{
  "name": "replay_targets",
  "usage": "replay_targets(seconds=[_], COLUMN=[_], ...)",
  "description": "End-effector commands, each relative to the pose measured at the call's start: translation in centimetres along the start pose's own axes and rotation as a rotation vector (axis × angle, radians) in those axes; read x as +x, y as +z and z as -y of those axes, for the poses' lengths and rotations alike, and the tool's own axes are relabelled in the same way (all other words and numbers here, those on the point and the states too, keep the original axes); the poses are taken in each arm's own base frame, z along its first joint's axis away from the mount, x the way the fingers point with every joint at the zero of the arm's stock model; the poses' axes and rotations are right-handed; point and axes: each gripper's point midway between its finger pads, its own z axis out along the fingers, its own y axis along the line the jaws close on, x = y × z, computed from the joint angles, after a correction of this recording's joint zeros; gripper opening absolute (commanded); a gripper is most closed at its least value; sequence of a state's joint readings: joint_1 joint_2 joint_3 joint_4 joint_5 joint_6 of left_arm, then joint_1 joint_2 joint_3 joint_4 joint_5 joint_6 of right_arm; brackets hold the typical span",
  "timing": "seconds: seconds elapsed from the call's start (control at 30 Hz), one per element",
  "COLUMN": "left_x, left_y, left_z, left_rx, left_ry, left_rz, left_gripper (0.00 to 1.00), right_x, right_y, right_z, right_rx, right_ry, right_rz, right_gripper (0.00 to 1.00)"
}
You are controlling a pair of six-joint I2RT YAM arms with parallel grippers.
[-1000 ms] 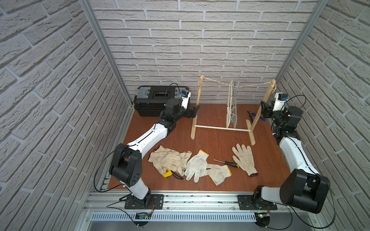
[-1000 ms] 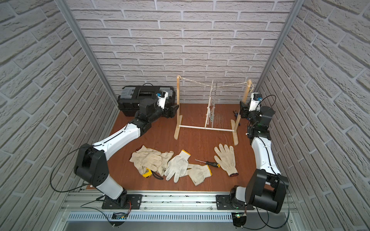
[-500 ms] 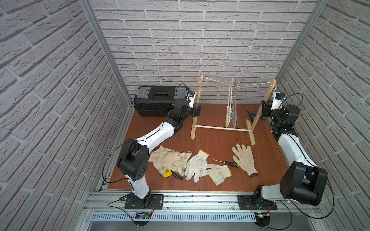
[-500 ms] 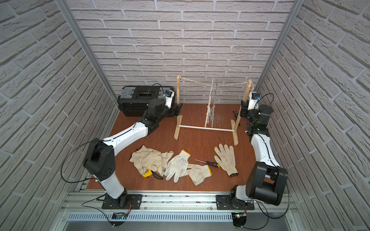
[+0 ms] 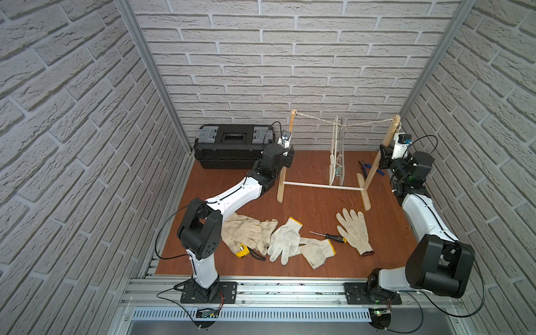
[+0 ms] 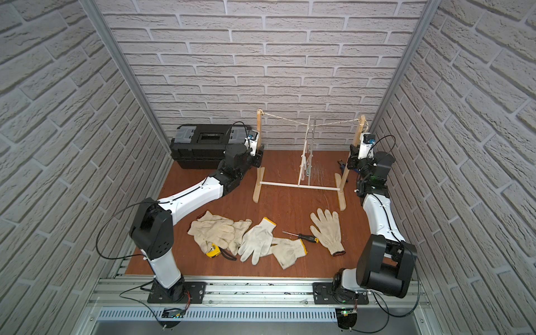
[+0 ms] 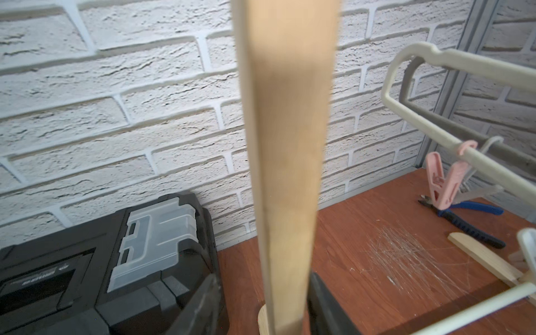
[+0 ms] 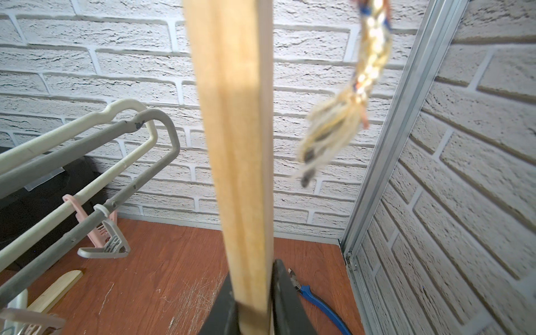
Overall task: Clip the gloves onto a hanger to dry
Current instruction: Move the clothesline to the center of the board.
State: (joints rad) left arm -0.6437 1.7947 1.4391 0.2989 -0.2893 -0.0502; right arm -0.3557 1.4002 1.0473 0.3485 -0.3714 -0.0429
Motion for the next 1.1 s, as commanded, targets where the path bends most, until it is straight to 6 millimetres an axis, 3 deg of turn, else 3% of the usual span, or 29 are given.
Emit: replay_targets(seconds=[0.0, 0.13, 0.3, 0.5, 0.8, 1.07], left_x=[-1.6, -1.6, -1.5, -1.5, 0.3, 2.5], left_y=[0.2, 0.3, 0.4, -1.0, -5.5, -9.6], left_z=[-0.5, -0.4, -0.6, -1.4, -4.3, -8.6], left_rx=[-0.038, -0.034, -0.037, -0.068, -0.148, -0.223], left_ry=[0.003, 0.020, 0.037, 0.024, 0.019, -0.026], left_rz=[0.044, 0.034, 0.014, 0.004, -0.039, -0.069], left_gripper=[0.45, 0.38, 0.20, 0.14, 0.13, 0.13], right_x=[-1.3, -1.2, -1.2, -1.2, -0.7, 0.3], right_y=[-0.7, -0.8, -1.0, -1.3, -1.9, -2.4], right_z=[-0.9, -1.3, -2.0, -3.2, -7.5, -12.8], right_rx=[-0.023, -0.041, -0.058, -0.077, -0.140, -0.197], right_ry=[-0.029, -0.024, -0.027, -0.025, -0.036, -0.051], right_rz=[0.050, 0.048, 0.047, 0.047, 0.045, 0.032], right_gripper=[0.20, 0.20, 0.20, 0.20, 0.20, 0.21])
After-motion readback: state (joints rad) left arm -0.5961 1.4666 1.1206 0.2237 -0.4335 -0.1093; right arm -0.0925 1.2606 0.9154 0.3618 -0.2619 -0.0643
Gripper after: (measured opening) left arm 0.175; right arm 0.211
